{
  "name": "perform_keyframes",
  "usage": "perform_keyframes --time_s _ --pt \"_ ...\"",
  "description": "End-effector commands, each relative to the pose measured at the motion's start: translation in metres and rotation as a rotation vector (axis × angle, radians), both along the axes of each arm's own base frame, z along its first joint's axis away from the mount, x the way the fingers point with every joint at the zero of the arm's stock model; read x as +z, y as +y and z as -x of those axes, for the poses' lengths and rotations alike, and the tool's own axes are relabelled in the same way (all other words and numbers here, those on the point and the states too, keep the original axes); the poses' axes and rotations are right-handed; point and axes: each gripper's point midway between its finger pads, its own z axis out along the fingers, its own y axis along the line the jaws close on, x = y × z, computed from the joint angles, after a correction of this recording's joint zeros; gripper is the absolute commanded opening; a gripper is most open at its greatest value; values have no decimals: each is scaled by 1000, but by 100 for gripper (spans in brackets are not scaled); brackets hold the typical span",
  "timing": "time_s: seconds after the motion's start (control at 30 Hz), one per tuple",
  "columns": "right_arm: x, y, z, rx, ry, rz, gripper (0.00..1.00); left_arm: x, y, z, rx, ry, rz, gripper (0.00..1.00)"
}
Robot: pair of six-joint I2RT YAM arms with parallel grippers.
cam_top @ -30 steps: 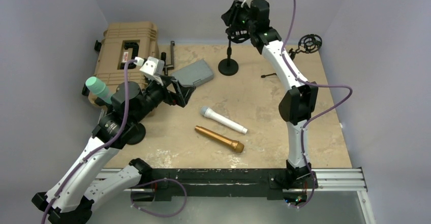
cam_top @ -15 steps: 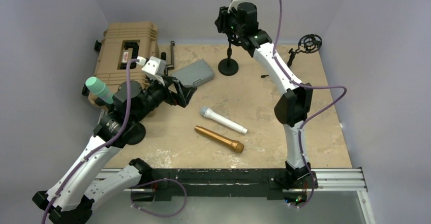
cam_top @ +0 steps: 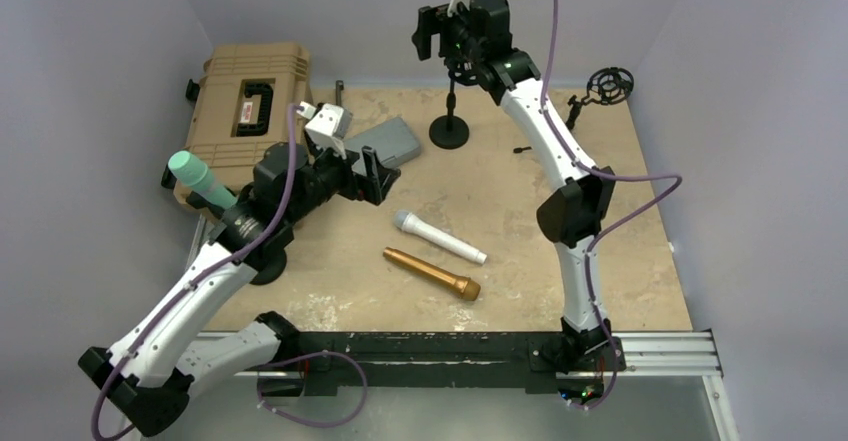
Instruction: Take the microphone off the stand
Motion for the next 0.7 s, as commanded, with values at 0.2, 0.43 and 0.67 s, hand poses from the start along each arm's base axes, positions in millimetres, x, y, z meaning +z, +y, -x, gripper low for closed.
perform_keyframes --time_s 0.2,0.43,0.67 --pt "119 -61 86 -128 -87 -186 92 57 -51 -56 -10 51 94 100" --pt "88 -122 157 -221 -16 -197 90 85 -72 -124 -12 170 348 100" --pt "78 -155 223 -245 -19 -281 91 67 -95 -218 -43 265 463 99"
